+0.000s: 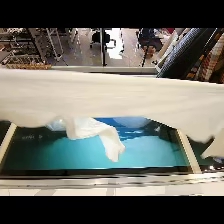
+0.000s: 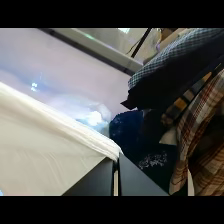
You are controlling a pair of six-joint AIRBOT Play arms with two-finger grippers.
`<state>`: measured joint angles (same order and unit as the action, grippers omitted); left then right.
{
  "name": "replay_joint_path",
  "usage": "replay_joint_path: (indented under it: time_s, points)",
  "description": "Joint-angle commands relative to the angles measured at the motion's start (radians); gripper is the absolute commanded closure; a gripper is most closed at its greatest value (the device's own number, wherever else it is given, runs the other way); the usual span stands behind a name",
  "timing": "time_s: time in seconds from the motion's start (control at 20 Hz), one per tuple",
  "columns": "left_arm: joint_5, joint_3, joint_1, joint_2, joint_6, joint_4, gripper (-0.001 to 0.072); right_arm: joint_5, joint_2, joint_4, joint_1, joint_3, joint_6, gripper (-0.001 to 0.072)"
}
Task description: Fold the clothes and pants, and hang the long-sleeved shirts on hangers.
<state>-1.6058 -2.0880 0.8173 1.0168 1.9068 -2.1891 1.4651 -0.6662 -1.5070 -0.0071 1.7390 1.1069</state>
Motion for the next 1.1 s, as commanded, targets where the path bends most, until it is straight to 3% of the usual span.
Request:
replay_joint_path:
  time_s: [0.0,0.15,0.25,0.4,0.55,0.6,0.65,0.7,0.85,0.95,1.05]
  points:
    - [-0.009,0.088,0.061,-0.028,0.005,0.015,0.0689,0.093,-0.027,0.08,0.001,-0.019,0.0,0.0696]
    - [-0.023,0.357,0.062,-0.026,0.02,0.02,0.0689,0.119,-0.166,0.27,0.001,-0.205,-0.003,0.0696]
    - [-0.022,0.571,0.061,-0.026,0.066,0.037,0.0689,0.037,-0.296,0.435,0.02,-0.387,-0.058,0.0697]
    - [0.076,0.885,0.062,-0.025,0.135,0.069,0.0689,-0.267,-0.522,0.56,0.085,-0.568,-0.105,0.0695]
    - [0.288,1.074,0.063,-0.014,0.151,0.068,0.069,-0.569,-0.753,0.613,0.152,-0.5,-0.101,0.0695]
    - [0.313,1.089,0.063,0.001,0.151,0.068,0.069,-0.633,-0.798,0.612,0.158,-0.446,-0.101,0.0591]
    - [0.315,1.087,0.063,0.018,0.151,0.066,0.0689,-0.657,-0.827,0.594,0.156,-0.385,-0.099,0.0306]
    - [0.32,1.087,0.063,0.031,0.151,0.065,0.0689,-0.632,-0.837,0.52,0.142,-0.334,-0.085,0.0269]
    - [0.32,1.087,0.063,0.04,0.151,0.064,0.0689,-0.361,-0.826,0.273,0.046,-0.3,0.045,0.0328]
    - [0.32,1.087,0.061,0.04,0.151,0.064,0.0689,-0.196,-0.826,0.278,-0.04,-0.352,0.042,0.0308]
    - [0.318,1.087,0.062,0.04,0.151,0.064,0.0689,-0.13,-0.826,0.291,-0.083,-0.441,-0.008,0.0291]
